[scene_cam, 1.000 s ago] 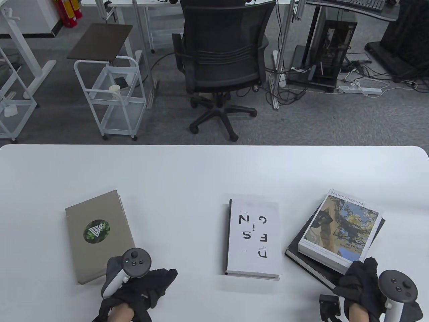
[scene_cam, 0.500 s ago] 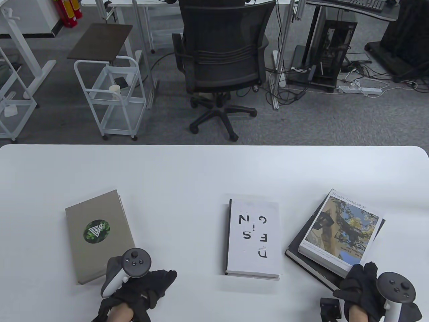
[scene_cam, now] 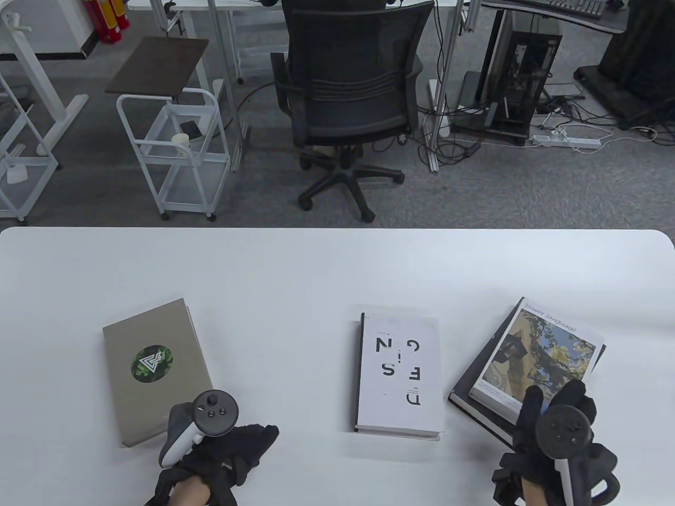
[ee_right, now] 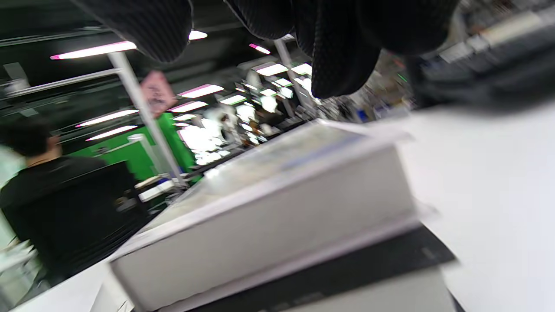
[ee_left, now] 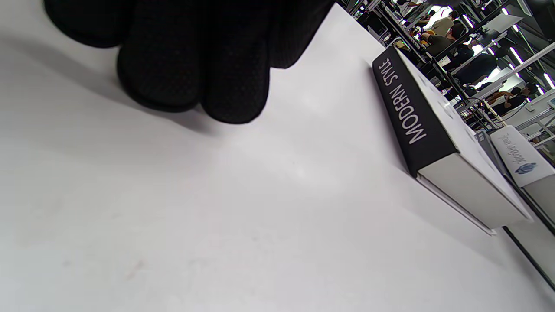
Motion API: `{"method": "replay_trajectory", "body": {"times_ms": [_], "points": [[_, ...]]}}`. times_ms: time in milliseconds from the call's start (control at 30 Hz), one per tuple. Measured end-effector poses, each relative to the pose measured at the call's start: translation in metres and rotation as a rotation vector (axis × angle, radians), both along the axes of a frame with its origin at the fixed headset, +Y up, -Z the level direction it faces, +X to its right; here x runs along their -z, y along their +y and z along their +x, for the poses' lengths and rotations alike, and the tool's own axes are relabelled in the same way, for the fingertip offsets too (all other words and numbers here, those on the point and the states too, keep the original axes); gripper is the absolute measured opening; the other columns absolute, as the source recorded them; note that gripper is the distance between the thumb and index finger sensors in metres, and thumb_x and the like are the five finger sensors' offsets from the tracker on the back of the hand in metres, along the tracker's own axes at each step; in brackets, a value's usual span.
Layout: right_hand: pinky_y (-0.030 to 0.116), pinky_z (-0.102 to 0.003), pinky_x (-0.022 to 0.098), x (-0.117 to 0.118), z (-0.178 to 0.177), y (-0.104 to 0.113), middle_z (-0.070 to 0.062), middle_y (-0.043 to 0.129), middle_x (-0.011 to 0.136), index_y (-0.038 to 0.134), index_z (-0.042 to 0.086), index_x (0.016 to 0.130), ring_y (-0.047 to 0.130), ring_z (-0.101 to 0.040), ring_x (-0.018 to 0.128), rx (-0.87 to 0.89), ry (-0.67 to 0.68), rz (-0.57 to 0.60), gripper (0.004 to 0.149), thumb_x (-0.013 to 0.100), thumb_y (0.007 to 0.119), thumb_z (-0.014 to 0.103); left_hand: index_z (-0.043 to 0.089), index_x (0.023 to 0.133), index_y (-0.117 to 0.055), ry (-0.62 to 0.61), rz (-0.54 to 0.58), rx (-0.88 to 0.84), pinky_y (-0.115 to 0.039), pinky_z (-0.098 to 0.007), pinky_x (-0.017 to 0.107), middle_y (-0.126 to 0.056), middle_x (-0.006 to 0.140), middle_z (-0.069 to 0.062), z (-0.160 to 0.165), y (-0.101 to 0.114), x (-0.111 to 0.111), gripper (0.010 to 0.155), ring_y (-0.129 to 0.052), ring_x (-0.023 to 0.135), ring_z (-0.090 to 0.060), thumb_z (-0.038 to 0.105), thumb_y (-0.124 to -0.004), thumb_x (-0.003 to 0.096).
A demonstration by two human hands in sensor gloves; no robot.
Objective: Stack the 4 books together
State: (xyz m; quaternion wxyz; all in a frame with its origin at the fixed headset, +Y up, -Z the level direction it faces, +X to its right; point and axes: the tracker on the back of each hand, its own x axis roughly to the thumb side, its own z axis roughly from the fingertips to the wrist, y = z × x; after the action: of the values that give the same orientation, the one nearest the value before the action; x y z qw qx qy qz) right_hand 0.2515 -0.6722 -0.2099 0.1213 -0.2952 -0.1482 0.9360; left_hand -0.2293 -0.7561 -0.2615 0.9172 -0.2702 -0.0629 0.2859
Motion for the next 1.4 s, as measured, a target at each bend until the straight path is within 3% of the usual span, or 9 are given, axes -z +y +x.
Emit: {"method": "replay_trajectory", "body": {"times_ms": [133,233,300,433,500,600,733,900,1400], "points": [[0.075,-0.037,0.046,0.012,-0.050,0.008,-0.028,0.052,0.108,0.044,0.006,0.115,0.076,-0.040,0.077,-0.150,0.225,0.036,0.068,0.067,0.061,0.051,0.006,0.095,-0.072,0.000,-0.001,0.000,-0.073,-0.060,0.054,-0.097,0.075,-0.015,0.000,0.000,0.000,0.078,-0.098,0.063,-0.040,0.064,-0.054,0.0469],[0.072,-0.047,0.057,0.020,-0.090,0.001,-0.025,0.055,0.109,0.046,0.008,0.115,0.069,-0.045,0.088,-0.203,0.424,0.011,0.067,0.066,0.062,0.051,0.006,0.095,-0.072,-0.001,0.000,0.003,-0.073,-0.060,0.054,-0.097,0.074,-0.015,0.000,0.000,0.001,0.078,-0.098,0.063,-0.040,0.064,-0.054,0.0468],[0.070,-0.053,0.063,0.027,-0.118,-0.011,-0.025,0.054,0.111,0.044,0.008,0.116,0.064,-0.047,0.094,-0.245,0.497,-0.033,0.069,0.066,0.062,0.052,0.006,0.095,-0.072,-0.003,0.000,0.005,-0.073,-0.060,0.054,-0.097,0.074,-0.015,0.001,0.000,0.001,0.078,-0.098,0.063,-0.040,0.064,-0.054,0.0469],[0.051,-0.063,0.077,0.049,-0.163,-0.041,-0.022,0.035,0.118,0.025,0.012,0.119,0.041,-0.045,0.107,-0.253,0.573,-0.255,0.076,0.066,0.055,0.057,0.006,0.095,-0.072,0.001,-0.008,0.019,-0.073,-0.060,0.054,-0.097,0.074,-0.014,0.001,-0.002,0.002,0.078,-0.098,0.062,-0.039,0.064,-0.054,0.0468],[0.043,-0.064,0.080,0.052,-0.174,-0.055,-0.020,0.024,0.119,0.015,0.014,0.119,0.030,-0.044,0.110,-0.247,0.586,-0.240,0.078,0.066,0.049,0.061,0.006,0.096,-0.072,0.006,-0.016,0.017,-0.073,-0.060,0.054,-0.097,0.074,-0.014,0.000,-0.004,0.002,0.078,-0.098,0.062,-0.039,0.064,-0.054,0.0469],[0.035,-0.067,0.081,0.055,-0.179,-0.058,-0.018,0.018,0.120,0.009,0.017,0.119,0.021,-0.042,0.110,-0.237,0.645,-0.325,0.078,0.065,0.044,0.063,0.006,0.096,-0.071,0.007,-0.016,0.023,-0.074,-0.059,0.054,-0.097,0.074,-0.014,0.001,-0.006,0.005,0.078,-0.099,0.060,-0.038,0.064,-0.054,0.0471],[0.034,-0.069,0.079,0.052,-0.174,-0.057,-0.019,0.025,0.120,0.018,0.016,0.119,0.023,-0.043,0.109,-0.231,0.650,-0.289,0.078,0.064,0.046,0.064,0.007,0.096,-0.071,0.006,-0.014,0.070,-0.074,-0.059,0.052,-0.097,0.071,-0.013,0.005,-0.011,0.011,0.077,-0.098,0.053,-0.035,0.064,-0.054,0.0468],[0.027,-0.067,0.077,0.057,-0.163,-0.068,-0.023,0.035,0.119,0.029,0.009,0.119,0.025,-0.046,0.106,-0.174,0.637,-0.363,0.079,0.064,0.048,0.063,0.007,0.096,-0.071,0.012,-0.005,0.084,-0.074,-0.058,0.051,-0.097,0.070,-0.012,0.006,-0.011,0.010,0.077,-0.098,0.052,-0.034,0.064,-0.054,0.0468],[0.035,-0.065,0.076,0.059,-0.167,-0.081,-0.028,0.049,0.114,0.041,0.005,0.116,0.039,-0.051,0.102,-0.184,0.631,-0.420,0.077,0.064,0.050,0.061,0.008,0.096,-0.071,0.022,-0.014,0.082,-0.074,-0.057,0.052,-0.097,0.070,-0.010,0.005,-0.012,0.009,0.077,-0.098,0.052,-0.032,0.064,-0.053,0.0472]]}}
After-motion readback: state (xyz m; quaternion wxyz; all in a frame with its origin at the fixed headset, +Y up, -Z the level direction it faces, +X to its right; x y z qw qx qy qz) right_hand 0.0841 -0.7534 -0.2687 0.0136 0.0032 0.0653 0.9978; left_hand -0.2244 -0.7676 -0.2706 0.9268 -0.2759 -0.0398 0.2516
